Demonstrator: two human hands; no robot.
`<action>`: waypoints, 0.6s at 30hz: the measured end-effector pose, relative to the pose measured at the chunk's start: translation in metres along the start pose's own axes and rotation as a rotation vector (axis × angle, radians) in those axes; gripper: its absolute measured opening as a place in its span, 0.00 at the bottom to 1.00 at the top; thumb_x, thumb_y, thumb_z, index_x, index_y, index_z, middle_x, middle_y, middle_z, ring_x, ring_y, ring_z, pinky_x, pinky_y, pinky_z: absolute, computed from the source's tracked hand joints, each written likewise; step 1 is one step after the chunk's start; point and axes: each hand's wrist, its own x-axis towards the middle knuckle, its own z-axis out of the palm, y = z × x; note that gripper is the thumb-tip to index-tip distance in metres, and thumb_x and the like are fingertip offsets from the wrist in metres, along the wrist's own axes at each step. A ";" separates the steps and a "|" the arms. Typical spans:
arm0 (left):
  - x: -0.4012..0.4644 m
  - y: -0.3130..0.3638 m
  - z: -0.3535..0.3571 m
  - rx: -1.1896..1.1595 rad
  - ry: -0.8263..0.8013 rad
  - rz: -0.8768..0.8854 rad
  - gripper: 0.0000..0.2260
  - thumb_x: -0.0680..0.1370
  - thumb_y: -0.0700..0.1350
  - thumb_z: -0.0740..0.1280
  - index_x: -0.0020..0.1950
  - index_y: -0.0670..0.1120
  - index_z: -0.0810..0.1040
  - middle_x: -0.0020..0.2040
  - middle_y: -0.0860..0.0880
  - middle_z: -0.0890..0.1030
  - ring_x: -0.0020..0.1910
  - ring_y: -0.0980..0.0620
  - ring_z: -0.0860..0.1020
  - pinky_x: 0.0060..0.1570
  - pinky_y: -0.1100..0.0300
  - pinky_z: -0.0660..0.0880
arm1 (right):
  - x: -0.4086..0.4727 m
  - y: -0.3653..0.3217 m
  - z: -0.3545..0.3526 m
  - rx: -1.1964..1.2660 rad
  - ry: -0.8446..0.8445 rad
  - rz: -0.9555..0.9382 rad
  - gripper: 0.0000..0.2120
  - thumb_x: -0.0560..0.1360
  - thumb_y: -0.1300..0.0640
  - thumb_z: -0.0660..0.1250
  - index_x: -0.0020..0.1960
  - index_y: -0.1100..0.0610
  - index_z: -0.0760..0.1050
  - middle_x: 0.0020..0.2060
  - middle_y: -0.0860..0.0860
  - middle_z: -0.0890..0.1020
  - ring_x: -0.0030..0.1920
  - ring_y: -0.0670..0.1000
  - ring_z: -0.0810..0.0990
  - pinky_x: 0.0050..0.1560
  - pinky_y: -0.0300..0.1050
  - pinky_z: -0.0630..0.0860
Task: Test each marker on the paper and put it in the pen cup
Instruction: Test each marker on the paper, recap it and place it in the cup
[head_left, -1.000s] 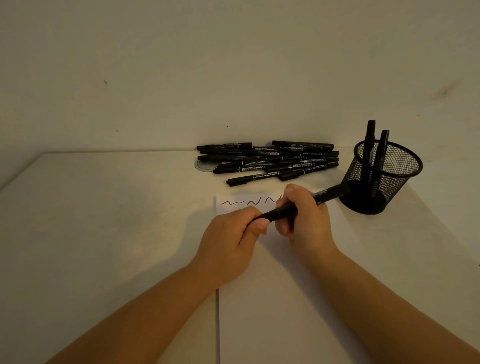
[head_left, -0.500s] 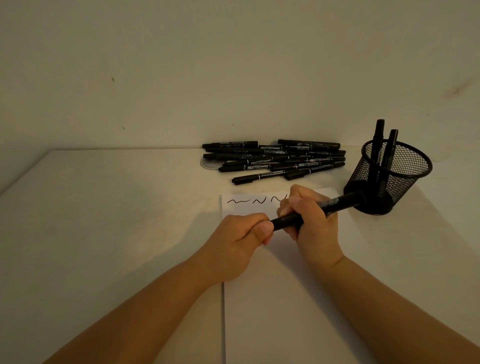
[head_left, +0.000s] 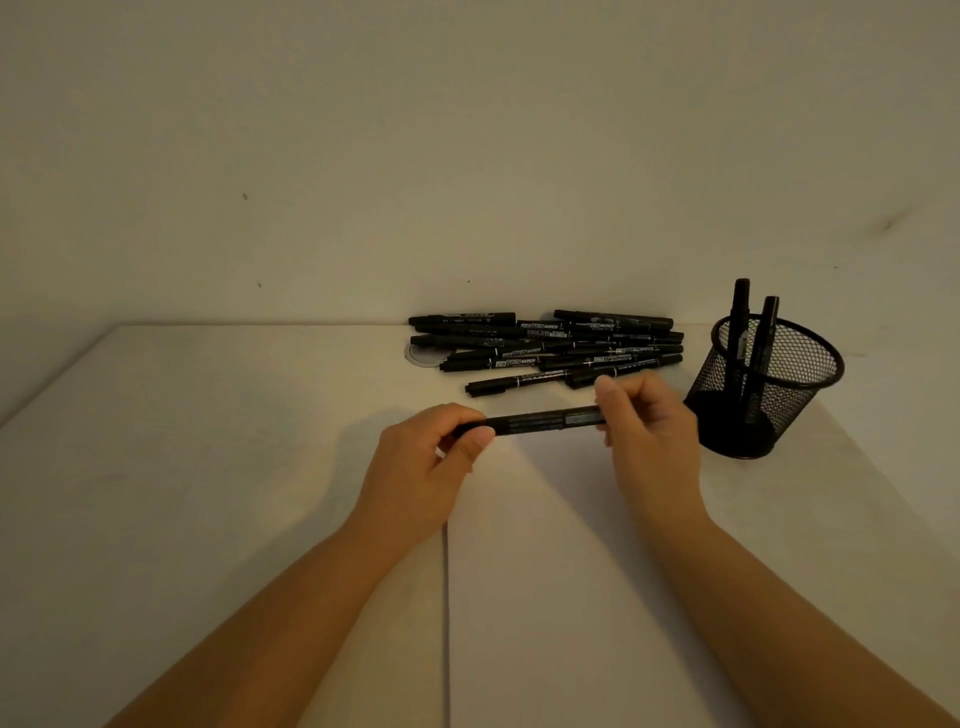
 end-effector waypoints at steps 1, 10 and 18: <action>0.001 -0.001 -0.001 0.025 0.017 0.005 0.03 0.76 0.49 0.63 0.47 0.55 0.76 0.35 0.61 0.75 0.39 0.63 0.75 0.38 0.74 0.69 | 0.002 0.000 0.000 -0.120 -0.043 -0.081 0.11 0.74 0.56 0.66 0.33 0.50 0.73 0.26 0.42 0.73 0.30 0.41 0.70 0.32 0.29 0.66; 0.007 0.013 -0.011 0.520 0.049 0.359 0.15 0.76 0.55 0.57 0.44 0.49 0.80 0.35 0.54 0.79 0.28 0.55 0.75 0.27 0.65 0.70 | -0.006 -0.020 0.006 -0.877 -0.441 -0.795 0.09 0.67 0.56 0.75 0.46 0.57 0.80 0.34 0.50 0.81 0.34 0.52 0.76 0.33 0.44 0.70; 0.044 0.025 -0.006 -0.069 0.018 -0.005 0.10 0.78 0.56 0.57 0.44 0.54 0.75 0.34 0.58 0.78 0.34 0.61 0.77 0.34 0.70 0.71 | 0.027 -0.060 -0.030 -0.965 -0.200 -0.625 0.11 0.68 0.60 0.73 0.49 0.58 0.76 0.35 0.53 0.81 0.33 0.56 0.79 0.34 0.47 0.73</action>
